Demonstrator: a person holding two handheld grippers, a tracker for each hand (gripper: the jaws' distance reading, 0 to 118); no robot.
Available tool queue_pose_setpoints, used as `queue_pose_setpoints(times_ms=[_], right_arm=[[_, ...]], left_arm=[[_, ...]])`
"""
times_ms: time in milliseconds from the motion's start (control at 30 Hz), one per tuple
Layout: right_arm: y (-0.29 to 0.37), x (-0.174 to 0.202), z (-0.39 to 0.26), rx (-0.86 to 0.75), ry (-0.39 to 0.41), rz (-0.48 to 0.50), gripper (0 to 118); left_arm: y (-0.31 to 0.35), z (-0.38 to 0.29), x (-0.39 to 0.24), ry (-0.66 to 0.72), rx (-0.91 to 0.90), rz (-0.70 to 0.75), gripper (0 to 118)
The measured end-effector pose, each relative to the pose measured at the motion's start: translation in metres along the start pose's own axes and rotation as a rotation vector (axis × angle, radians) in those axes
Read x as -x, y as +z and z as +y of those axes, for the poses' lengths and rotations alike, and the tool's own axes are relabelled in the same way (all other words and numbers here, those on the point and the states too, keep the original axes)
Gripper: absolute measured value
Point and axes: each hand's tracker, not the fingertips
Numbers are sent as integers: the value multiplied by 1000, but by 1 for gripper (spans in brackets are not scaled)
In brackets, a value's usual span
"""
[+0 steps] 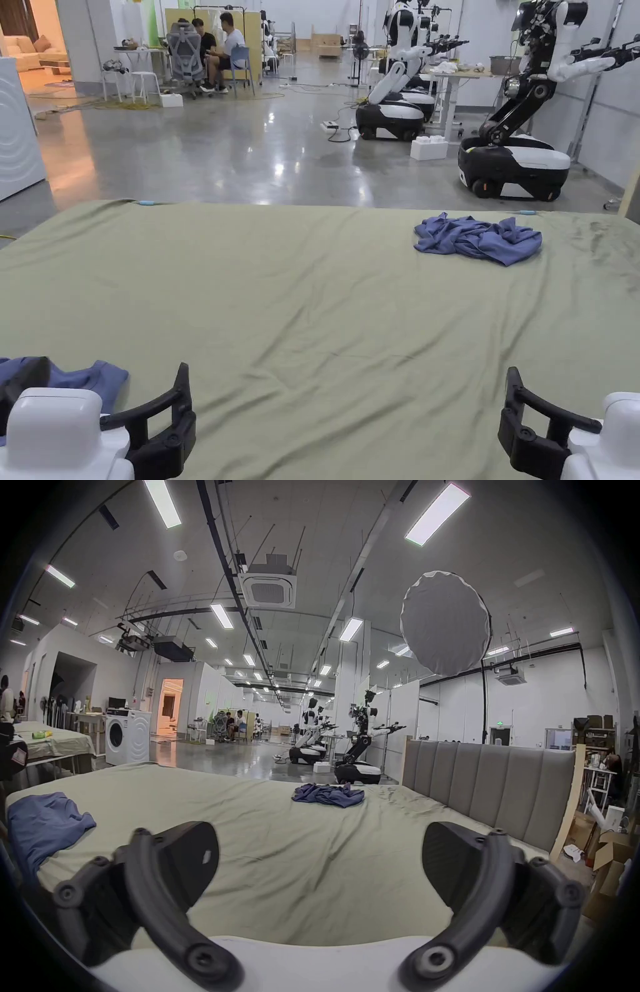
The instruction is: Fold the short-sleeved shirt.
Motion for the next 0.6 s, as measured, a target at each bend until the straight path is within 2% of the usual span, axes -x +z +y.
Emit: queue_pose_setpoints(times_ms=[33,67,100,133,167,200,233,267,333,433,600], right_arm=[[1,-2,1,9,-5,19,106],[4,-6,0,-20,-28,50,51],[2,-9,2,0,-25,43,2],[6,-11,4,11,-100,39,2],[8,-13,8,38,-131,80,2],[10,-14,11,48,-143,56,2],[7,-15,8,40,-134,20,2],[5,-15,8,37,-110,29,2],[10,-12,13,37,-83,21,2],[5,-13,9,52,-81,38,2],[7,-13,11,47,-94,43,2]], left_arm=[[2,1,3,16,-15,-47,107],[3,1,7,44,-43,-101,61],[-1,2,8,62,-25,-120,0],[6,9,9,46,-22,-33,0],[5,14,12,45,18,-68,0],[3,13,13,49,18,-74,0],[8,14,11,21,-12,11,0],[10,19,12,-5,2,33,0],[7,17,12,11,8,16,0],[10,26,10,-6,-4,45,0],[5,18,7,-8,3,-2,0]])
